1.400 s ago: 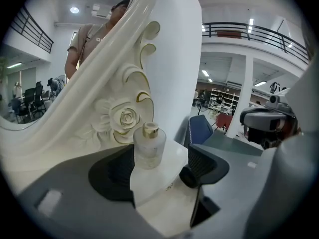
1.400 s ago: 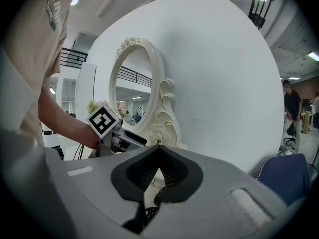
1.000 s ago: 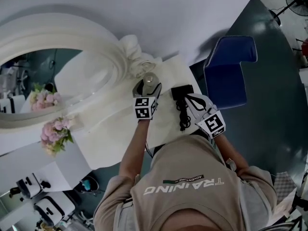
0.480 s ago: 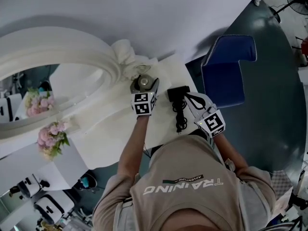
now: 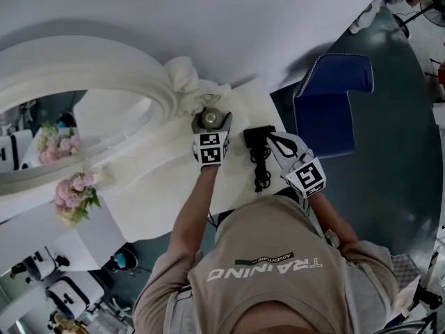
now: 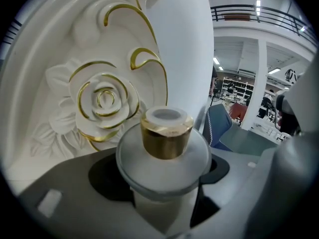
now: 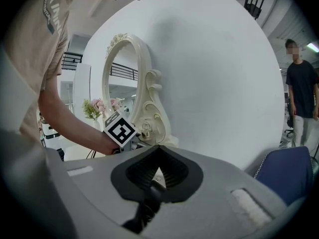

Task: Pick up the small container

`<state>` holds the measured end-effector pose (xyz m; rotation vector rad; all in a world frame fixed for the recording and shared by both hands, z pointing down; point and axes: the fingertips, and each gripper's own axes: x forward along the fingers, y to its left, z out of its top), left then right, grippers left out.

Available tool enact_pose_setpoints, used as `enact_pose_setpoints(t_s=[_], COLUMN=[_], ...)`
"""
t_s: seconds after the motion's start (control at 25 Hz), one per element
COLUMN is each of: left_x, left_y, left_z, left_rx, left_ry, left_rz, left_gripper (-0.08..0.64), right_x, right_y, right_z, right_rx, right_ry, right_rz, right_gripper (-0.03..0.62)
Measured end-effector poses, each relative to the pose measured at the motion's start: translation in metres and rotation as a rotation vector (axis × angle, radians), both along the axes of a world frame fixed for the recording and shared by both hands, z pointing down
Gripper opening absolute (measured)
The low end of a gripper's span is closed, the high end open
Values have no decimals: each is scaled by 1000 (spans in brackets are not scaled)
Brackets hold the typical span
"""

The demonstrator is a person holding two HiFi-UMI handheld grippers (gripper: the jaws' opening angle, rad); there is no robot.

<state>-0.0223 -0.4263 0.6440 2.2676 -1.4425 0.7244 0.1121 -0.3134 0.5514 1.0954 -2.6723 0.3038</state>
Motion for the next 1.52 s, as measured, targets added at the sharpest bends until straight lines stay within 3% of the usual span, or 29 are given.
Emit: enact_pose_setpoints(t_s=[0.32, 0.56, 0.84, 1.52], left_x=[3, -1, -13, -68], left_y=[9, 31, 61, 137], left_z=[-2, -18, -49, -82], left_rx=[18, 30, 59, 66], left_ry=[-17, 8, 48, 96], left_rz=[61, 96, 121, 87], left_gripper=[357, 356, 356, 356], right_x=[0, 2, -22, -65], right_y=[6, 13, 20, 37], right_z=[-10, -15, -26, -53], right_rx=[22, 32, 65, 127], right_ry=[16, 30, 18, 21], right_rz=[11, 24, -9, -81], right_gripper=[3, 3, 3, 3])
